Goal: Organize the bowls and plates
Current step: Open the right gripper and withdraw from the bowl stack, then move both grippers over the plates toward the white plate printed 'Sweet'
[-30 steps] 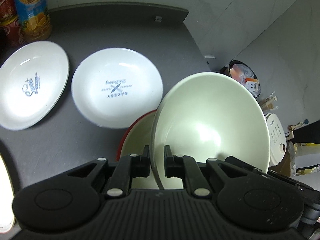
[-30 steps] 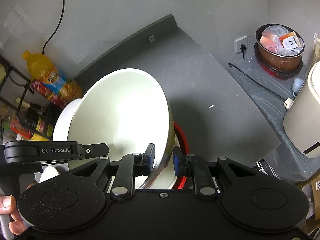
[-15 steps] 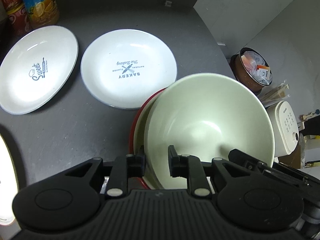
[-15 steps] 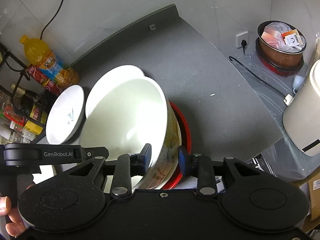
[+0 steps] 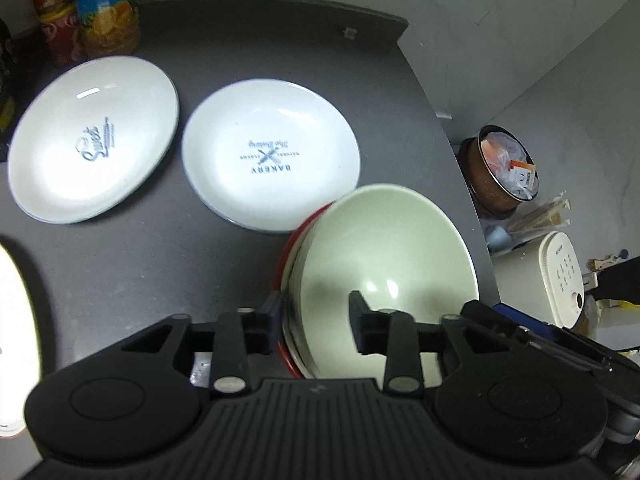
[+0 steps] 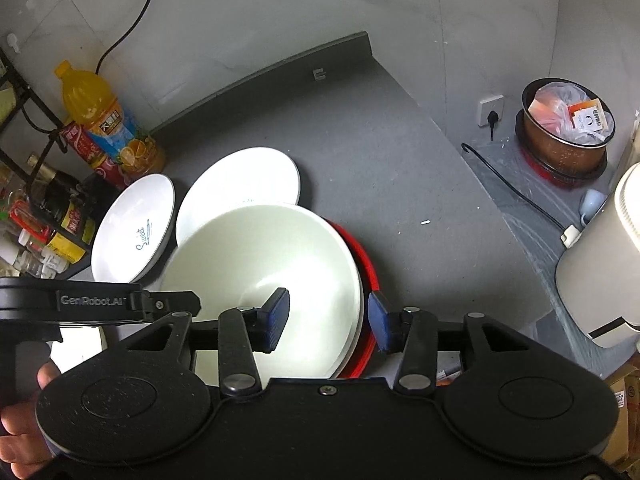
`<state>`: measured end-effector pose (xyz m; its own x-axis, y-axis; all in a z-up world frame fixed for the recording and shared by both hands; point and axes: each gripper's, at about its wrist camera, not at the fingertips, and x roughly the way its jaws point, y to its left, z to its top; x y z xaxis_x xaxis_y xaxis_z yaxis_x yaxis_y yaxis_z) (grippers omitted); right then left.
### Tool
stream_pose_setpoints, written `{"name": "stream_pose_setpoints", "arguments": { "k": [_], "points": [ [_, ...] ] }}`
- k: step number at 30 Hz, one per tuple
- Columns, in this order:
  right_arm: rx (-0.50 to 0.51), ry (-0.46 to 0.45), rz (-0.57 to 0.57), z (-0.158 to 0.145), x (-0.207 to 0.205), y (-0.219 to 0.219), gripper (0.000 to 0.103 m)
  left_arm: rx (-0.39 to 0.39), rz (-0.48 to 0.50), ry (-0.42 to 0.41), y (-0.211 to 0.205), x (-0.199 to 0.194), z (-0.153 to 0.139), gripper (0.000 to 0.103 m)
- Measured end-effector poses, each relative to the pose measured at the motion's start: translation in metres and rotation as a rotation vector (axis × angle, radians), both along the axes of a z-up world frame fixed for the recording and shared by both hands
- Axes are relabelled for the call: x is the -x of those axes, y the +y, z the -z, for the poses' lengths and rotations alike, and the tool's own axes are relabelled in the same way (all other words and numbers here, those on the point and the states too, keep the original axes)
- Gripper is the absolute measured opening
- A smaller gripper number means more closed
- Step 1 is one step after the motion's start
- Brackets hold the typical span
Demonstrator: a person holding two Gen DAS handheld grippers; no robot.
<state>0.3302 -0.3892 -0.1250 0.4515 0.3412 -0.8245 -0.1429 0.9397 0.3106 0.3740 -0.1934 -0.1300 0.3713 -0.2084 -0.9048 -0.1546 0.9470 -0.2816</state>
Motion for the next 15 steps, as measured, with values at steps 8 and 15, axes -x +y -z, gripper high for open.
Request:
{"name": "stream_pose_setpoints", "arguments": {
  "k": [8, 15],
  "points": [
    [-0.063, -0.034, -0.033, -0.012, 0.001, 0.006, 0.053, -0.027, -0.042, -0.025, 0.011, 0.011, -0.011, 0.042],
    [-0.087, -0.033, -0.083, -0.017, -0.003, 0.022, 0.055, -0.061, -0.103, -0.043, 0.034, 0.022, -0.02, 0.052]
  ]
}}
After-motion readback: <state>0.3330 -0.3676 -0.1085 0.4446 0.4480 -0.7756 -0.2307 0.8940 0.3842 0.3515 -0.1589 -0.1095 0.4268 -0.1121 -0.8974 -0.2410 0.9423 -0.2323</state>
